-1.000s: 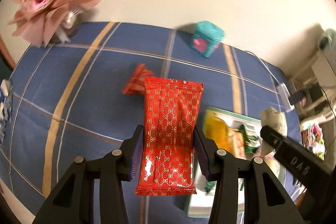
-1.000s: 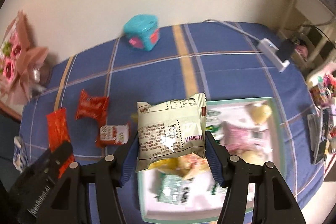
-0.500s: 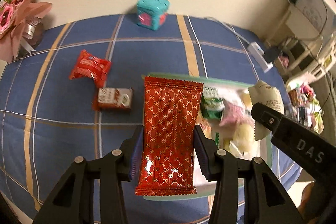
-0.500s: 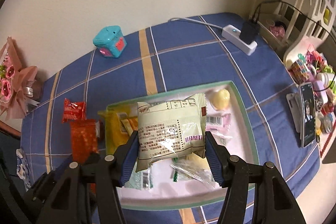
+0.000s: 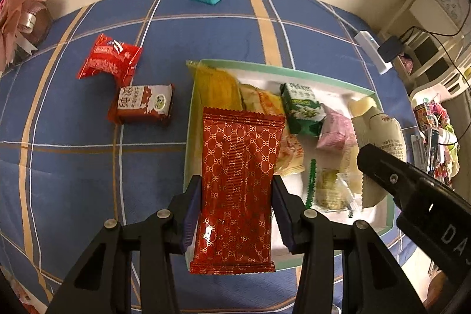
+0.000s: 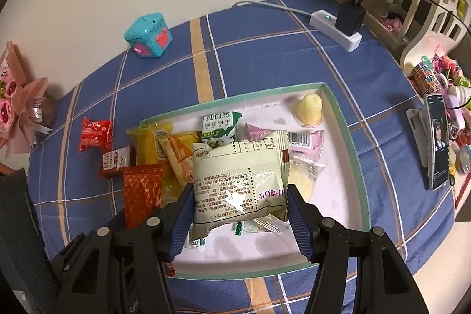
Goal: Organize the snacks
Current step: 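Carry the wafer bar and white pastry into the white tray and release both, then withdraw both tools from the tray toward the red candy bag and biscuit pack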
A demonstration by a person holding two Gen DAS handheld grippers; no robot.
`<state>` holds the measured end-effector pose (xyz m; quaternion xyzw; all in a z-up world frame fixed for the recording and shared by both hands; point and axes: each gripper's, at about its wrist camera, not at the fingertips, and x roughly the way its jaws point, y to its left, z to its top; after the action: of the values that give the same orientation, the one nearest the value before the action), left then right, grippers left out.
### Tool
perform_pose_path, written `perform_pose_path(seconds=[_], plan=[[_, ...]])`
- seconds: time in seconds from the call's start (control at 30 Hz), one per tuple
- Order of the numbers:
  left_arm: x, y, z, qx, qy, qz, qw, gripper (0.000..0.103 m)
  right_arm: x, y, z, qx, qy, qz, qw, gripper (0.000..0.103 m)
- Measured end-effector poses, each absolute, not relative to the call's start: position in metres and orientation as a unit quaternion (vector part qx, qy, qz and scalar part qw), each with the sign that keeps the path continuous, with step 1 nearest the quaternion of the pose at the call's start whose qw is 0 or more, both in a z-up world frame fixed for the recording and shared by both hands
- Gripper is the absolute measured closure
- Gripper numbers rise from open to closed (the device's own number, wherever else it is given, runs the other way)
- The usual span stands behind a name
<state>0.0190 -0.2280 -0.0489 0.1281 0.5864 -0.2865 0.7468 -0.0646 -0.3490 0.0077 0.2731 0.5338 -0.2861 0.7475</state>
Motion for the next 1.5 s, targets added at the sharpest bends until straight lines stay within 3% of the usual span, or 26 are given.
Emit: perform_pose_path(seconds=[0.6,0.73,0.9,1.5], plan=[[0.034,-0.218,-0.070,0.105,0.623,-0.272,0.726,0.053,-0.046,-0.336,-0.015,0.272,0.570,-0.267,0.728,0.038],[0.033,-0.221,-0.073,0.105,0.627,-0.274,0.722,0.041,-0.046,-0.336,-0.016,0.272,0.573,-0.268,0.725,0.035],[0.035,-0.221,-0.074,0.102,0.629,-0.272,0.721,0.036,-0.047,-0.338,-0.012,0.270,0.570,-0.272,0.727,0.033],[0.064,-0.177,-0.045,0.049,0.619,-0.231,0.749,0.035,-0.050,-0.341,0.000,0.274,0.556,-0.282,0.732,0.033]])
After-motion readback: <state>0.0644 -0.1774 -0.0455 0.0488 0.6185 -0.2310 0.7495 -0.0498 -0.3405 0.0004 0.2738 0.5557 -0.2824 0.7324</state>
